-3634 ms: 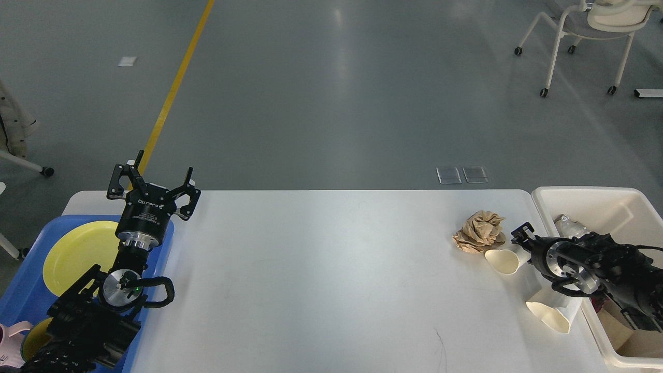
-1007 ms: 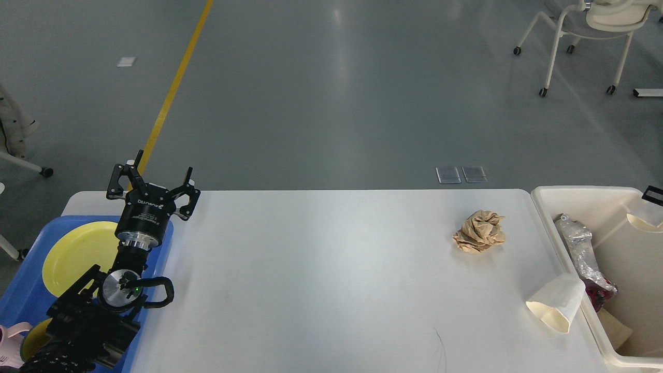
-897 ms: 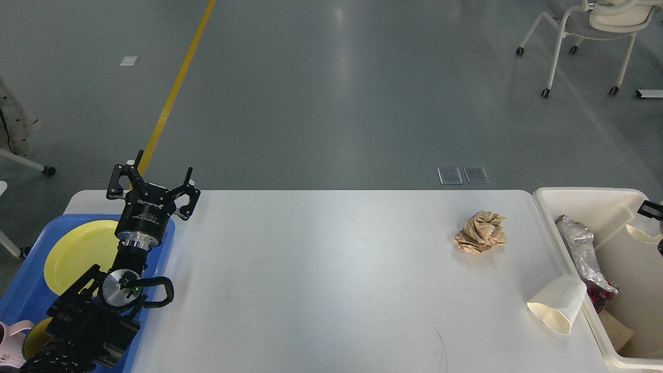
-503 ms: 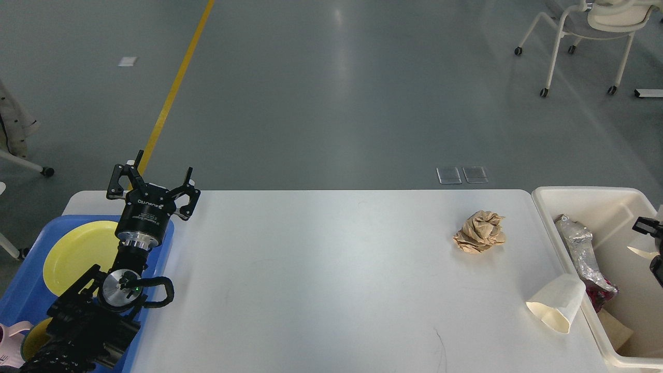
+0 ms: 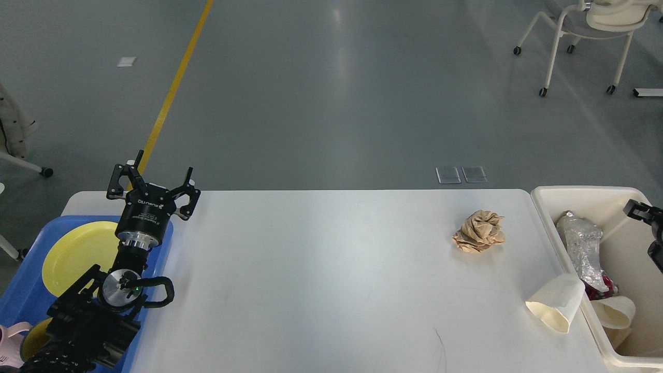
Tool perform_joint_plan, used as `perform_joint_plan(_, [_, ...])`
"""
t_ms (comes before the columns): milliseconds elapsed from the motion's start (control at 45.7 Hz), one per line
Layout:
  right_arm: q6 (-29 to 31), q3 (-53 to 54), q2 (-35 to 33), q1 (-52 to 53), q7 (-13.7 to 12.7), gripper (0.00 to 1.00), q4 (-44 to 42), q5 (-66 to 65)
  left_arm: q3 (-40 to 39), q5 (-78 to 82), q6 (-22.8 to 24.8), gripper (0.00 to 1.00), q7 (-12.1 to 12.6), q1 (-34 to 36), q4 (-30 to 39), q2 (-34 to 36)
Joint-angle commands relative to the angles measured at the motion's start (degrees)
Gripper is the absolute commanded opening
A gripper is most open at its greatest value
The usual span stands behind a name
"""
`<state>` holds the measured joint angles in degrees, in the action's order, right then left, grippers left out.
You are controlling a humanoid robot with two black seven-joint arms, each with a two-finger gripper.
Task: Tidy desktop
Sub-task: 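Swing the right gripper back over the crumpled brown paper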
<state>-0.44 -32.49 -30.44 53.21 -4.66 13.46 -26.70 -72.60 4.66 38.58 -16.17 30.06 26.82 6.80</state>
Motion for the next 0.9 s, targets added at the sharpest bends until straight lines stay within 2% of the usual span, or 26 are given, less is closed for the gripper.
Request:
perform_joint_plan(0, [2.01, -0.12, -3.74, 8.03, -0.61, 1.0, 8.4, -0.11, 0.0, 0.0, 0.0, 0.97, 0.0, 0.0, -0.01, 0.06])
perform_joint_plan(131, [9.74, -1.0, -8.05, 19.8, -0.79, 1.0, 19.83, -0.19, 0.0, 0.0, 0.0, 0.97, 0.0, 0.0, -0.01, -0.03])
perform_joint_plan(328, [31.18, -5.21, -9.11, 38.0, -0.7, 1.0, 32.31, 0.07, 0.0, 0.0, 0.0, 0.97, 0.0, 0.0, -0.01, 0.06])
perform_joint_plan(438, [38.75, -6.01, -9.29, 45.91, -0.7, 1.0, 42.24, 0.16, 0.0, 0.0, 0.0, 0.97, 0.0, 0.0, -0.01, -0.03])
perform_joint_plan(613, [42.89, -12.94, -7.54, 58.74, -0.79, 1.0, 57.89, 1.91, 0.0, 0.0, 0.0, 0.97, 0.0, 0.0, -0.01, -0.03])
perform_joint_plan(700, [42.72, -20.05, -2.89, 66.04, -0.79, 1.0, 64.57, 7.0, 0.0, 0.0, 0.0, 0.97, 0.0, 0.0, -0.01, -0.03])
perform_joint_plan(766, [42.28, -27.35, 2.65, 72.01, -0.79, 1.0, 67.92, 15.42, 0.0, 0.0, 0.0, 0.97, 0.0, 0.0, -0.01, -0.03])
perform_joint_plan(876, [41.31, -33.25, 8.02, 75.81, -0.79, 1.0, 71.35, 25.63, 0.0, 0.0, 0.0, 0.97, 0.0, 0.0, -0.01, -0.03])
